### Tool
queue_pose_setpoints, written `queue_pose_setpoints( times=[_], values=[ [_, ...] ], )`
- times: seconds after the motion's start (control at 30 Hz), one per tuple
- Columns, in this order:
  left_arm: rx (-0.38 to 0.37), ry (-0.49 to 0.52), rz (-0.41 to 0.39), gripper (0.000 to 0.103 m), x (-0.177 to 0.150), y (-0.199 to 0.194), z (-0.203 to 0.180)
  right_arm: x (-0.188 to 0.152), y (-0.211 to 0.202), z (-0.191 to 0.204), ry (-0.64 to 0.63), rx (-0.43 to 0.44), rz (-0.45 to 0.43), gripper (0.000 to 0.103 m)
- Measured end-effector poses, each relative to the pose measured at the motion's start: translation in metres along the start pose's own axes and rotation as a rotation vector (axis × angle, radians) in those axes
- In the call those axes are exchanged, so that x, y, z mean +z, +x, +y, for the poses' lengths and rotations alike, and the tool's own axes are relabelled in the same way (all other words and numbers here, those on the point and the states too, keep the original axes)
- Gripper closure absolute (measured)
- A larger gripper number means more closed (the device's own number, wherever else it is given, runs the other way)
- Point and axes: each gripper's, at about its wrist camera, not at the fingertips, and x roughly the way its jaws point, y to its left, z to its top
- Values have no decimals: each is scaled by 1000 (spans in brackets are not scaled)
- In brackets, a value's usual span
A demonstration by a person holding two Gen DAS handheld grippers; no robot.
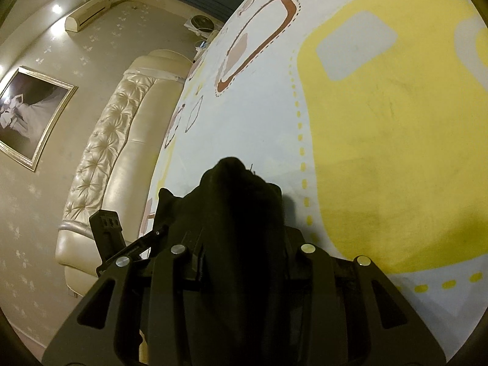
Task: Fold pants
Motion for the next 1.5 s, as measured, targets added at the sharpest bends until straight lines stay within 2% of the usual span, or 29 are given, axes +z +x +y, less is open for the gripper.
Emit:
queue_pose_setpoints(
  times=[0.2,0.27,0.3,0.33,0.37,0.43,0.5,0.53,0.6,0.67,0.87,1.03,1.3,1.5],
  values=[
    [-7,-2,3,74,0,1,0,0,-2,-2,0,1,4,69],
    [-2,7,5,63,1,-1,-2,-1,-3,-2,7,11,7,66],
    [-3,11,3,61,1,-2,-2,-1,-4,-2,13,14,9,63],
    [5,19,-5,50,0,-5,-3,-2,-5,-1,18,14,10,61],
    [27,25,-21,37,-1,-10,-3,-3,-10,2,23,11,9,55],
    [24,29,-35,32,-4,-18,-1,-6,-18,7,25,5,-7,42],
    [-23,19,-35,32,-11,-32,3,-11,-35,10,26,-9,-33,31],
    [-49,8,-36,27,-15,-40,7,-16,-46,11,33,-7,-49,31],
    [-94,-15,-40,25,-23,-55,13,-22,-62,12,46,4,-71,28],
    [-107,-25,-43,21,-33,-71,17,-31,-81,12,59,1,-97,24],
    [-139,-65,-39,18,-79,-111,23,-73,-124,9,93,-28,-129,22],
    [-213,-148,-1,17,-117,-119,28,-110,-136,7,115,-48,-100,19],
    [-299,-289,32,17,-134,-108,40,-129,-127,6,154,-58,-44,15],
    [-318,-290,43,17,-129,-98,31,-123,-114,7,173,-45,-22,14]
  ],
)
